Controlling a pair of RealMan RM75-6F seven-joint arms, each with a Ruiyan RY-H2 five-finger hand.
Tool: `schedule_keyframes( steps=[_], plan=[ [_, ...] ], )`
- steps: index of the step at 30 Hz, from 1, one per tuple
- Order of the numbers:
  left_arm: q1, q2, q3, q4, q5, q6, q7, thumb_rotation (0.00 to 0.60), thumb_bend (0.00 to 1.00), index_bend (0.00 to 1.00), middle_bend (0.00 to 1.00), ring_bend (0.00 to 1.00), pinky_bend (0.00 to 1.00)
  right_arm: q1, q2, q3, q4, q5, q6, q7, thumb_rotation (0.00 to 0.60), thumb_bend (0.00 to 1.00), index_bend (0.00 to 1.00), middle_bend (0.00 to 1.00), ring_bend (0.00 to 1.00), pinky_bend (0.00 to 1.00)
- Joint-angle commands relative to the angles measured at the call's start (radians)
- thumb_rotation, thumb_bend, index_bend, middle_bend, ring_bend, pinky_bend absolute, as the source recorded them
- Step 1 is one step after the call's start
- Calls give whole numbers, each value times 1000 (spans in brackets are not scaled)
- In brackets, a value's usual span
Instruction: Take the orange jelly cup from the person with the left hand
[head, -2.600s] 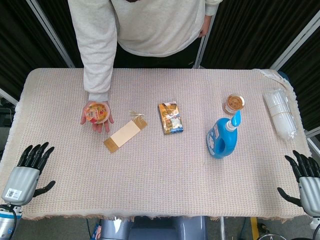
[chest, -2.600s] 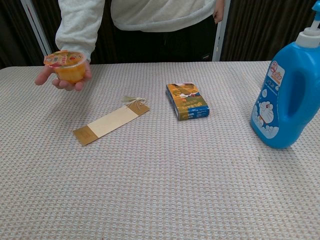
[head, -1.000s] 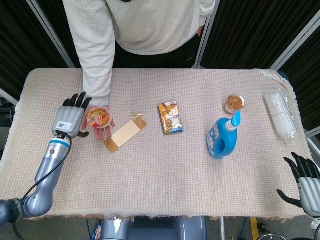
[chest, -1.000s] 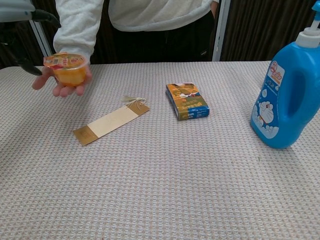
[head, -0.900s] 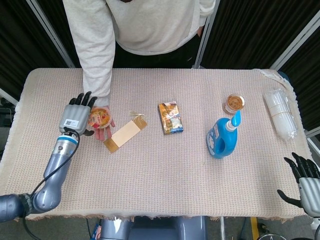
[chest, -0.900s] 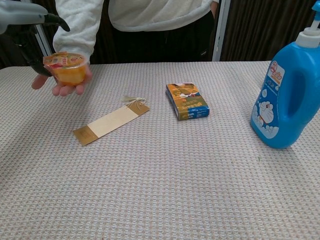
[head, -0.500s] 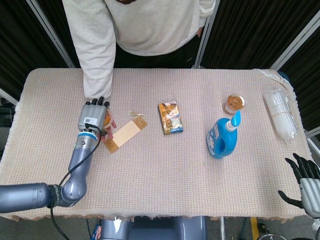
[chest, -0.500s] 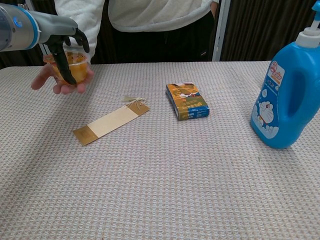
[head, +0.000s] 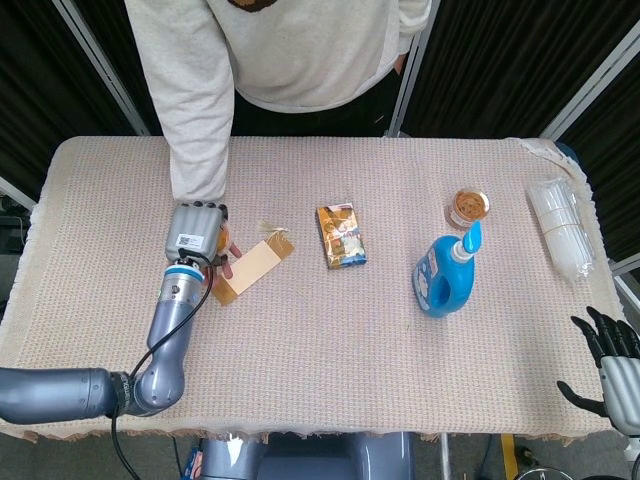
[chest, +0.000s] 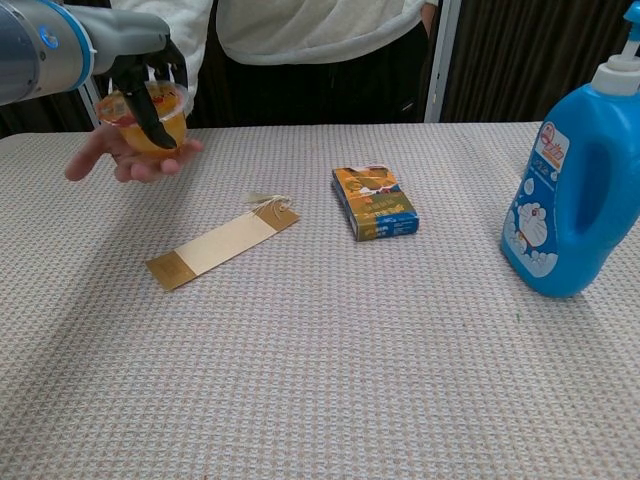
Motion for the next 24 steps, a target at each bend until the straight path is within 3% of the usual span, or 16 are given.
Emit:
schedule_keyframes(
  steps=[1, 6, 12, 18, 24],
  plan=[
    [32, 42, 21, -79, 85, 36, -64, 600, 535, 771, 570, 532, 546, 0, 0, 0, 1, 0, 1, -1, 600, 111, 117, 0, 0, 0],
    [124, 162, 73, -271, 245, 81, -153, 600, 534, 811, 576, 535, 546, -3, -2, 2, 4, 2, 8, -9, 600, 112, 117, 0, 0, 0],
    [277, 287, 255, -387, 529, 94, -275, 600, 535, 811, 574, 535, 546, -5, -6, 1, -1, -3, 13, -32, 600, 112, 118, 0, 0, 0],
    [412, 314, 435, -339, 738, 66, -415, 600, 534, 806, 547, 521, 538, -4, -9, 4, -7, 7, 8, -43, 600, 111, 117, 0, 0, 0],
    [462, 239, 498, -197, 769, 1, -476, 600, 525, 746, 466, 469, 515, -6, -10, 2, -10, 4, 12, -49, 600, 113, 118, 0, 0, 0]
  ],
)
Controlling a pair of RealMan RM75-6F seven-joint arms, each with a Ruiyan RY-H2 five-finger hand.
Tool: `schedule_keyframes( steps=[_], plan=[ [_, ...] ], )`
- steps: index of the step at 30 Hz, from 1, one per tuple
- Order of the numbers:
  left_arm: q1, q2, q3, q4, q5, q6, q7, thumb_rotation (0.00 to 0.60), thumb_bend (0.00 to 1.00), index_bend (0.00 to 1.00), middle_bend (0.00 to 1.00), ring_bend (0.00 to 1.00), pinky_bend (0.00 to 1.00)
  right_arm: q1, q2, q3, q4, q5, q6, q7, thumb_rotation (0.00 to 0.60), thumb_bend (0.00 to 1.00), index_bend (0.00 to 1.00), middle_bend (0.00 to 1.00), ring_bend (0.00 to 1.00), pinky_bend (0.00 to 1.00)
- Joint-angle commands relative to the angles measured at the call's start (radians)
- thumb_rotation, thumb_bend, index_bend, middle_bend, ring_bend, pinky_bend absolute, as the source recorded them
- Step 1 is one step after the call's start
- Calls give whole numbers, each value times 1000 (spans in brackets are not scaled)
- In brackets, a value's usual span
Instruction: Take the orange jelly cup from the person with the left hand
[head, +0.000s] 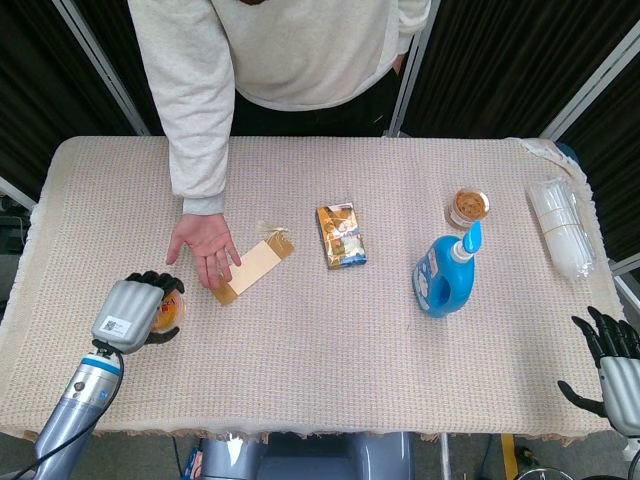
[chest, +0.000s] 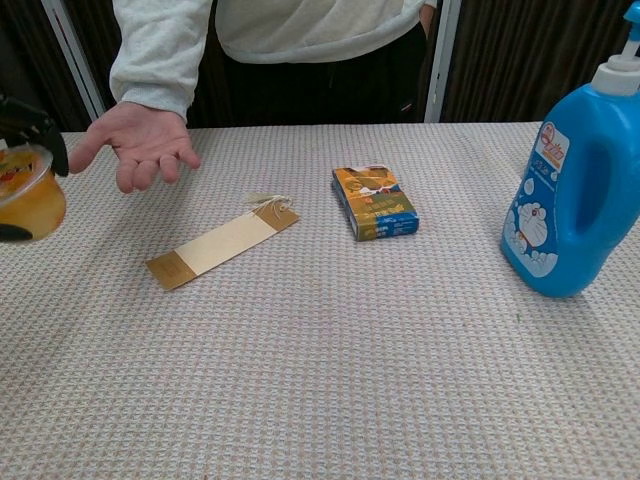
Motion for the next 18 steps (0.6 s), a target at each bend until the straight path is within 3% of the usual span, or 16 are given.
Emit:
schedule_keyframes(
  steps=[1, 5, 9, 10, 13, 18],
  plan=[
    [32, -59, 37, 108, 16, -53, -36, 600, 524, 736, 455, 461, 512, 0, -1, 1, 0, 1, -1, 0, 600, 113, 118, 0, 0, 0],
    [37, -136, 35, 210, 15, -77, -15, 600, 472, 600, 331, 367, 414, 1, -1, 1, 1, 4, -3, 1, 600, 111, 118, 0, 0, 0],
    [35, -215, 17, 290, -26, -124, 3, 600, 328, 328, 46, 66, 161, 1, 0, 2, 2, 4, -3, 3, 600, 111, 117, 0, 0, 0],
    [30, -224, 16, 297, -44, -146, 12, 600, 310, 290, 19, 31, 129, 1, 0, 1, 2, 4, -3, 3, 600, 112, 118, 0, 0, 0],
    [23, -242, 9, 304, -75, -175, 42, 600, 281, 187, 0, 0, 56, 0, 0, 1, 3, 3, -3, 4, 600, 112, 118, 0, 0, 0],
    [37, -259, -2, 304, -73, -138, 82, 600, 259, 127, 0, 0, 21, 0, 1, 1, 3, 2, -3, 5, 600, 111, 117, 0, 0, 0]
  ],
)
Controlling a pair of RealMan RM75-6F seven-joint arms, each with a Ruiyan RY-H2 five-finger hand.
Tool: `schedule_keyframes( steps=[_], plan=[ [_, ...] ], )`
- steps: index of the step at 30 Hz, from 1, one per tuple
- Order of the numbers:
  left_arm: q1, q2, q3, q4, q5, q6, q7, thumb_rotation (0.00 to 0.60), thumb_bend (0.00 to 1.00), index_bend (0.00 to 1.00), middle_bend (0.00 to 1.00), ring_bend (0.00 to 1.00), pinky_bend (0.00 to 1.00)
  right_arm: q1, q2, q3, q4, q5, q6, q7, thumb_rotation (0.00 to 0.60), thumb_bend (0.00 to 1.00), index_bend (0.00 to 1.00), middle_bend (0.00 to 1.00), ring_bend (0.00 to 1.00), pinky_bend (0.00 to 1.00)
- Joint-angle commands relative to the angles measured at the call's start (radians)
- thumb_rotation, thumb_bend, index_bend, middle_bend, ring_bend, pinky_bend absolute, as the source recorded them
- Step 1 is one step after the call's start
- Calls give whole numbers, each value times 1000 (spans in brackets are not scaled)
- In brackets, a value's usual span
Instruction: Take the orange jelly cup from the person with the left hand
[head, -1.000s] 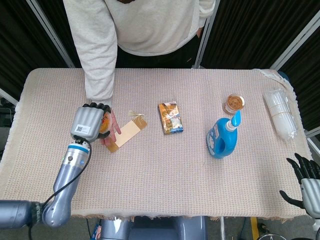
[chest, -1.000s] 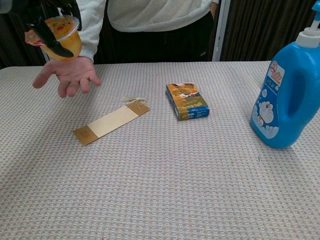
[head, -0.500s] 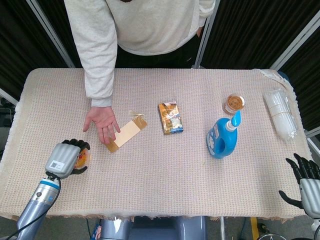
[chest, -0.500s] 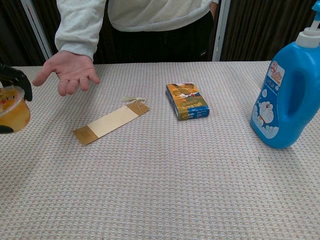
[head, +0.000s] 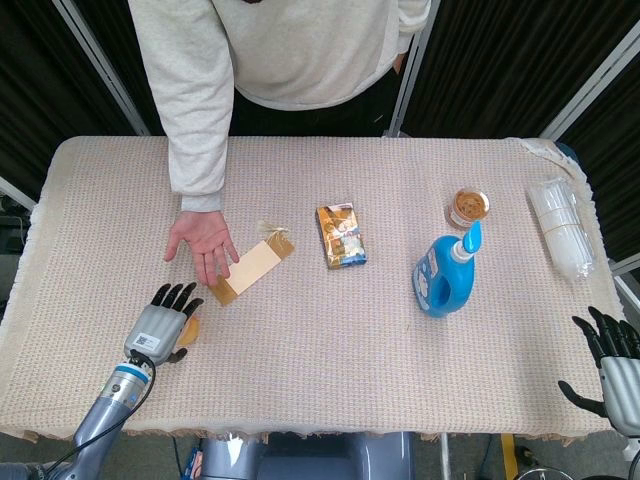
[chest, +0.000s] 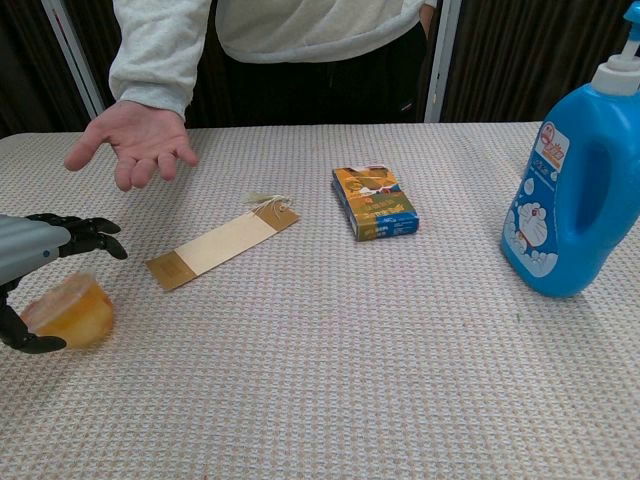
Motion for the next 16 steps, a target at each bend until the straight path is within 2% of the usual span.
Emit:
schedule_keyframes(
  steps=[1, 5, 12, 16],
  plan=[
    [14, -7, -10, -3, 14, 37, 14, 600, 257, 123, 0, 0, 19, 0, 0, 0, 0, -1, 0, 0, 600, 111, 117, 0, 0, 0],
    [49, 35, -5, -38, 112, 115, -16, 600, 252, 115, 0, 0, 10, -1, 0, 0, 0, -1, 2, 1, 600, 111, 117, 0, 0, 0],
    [172, 148, 75, -45, 374, 306, -159, 600, 241, 77, 0, 0, 0, -1, -3, 0, 2, -7, 6, -3, 600, 112, 117, 0, 0, 0],
    [243, 205, 121, -22, 441, 367, -240, 600, 233, 46, 0, 0, 0, -1, -5, 0, 0, -9, 8, -8, 600, 112, 116, 0, 0, 0]
  ],
)
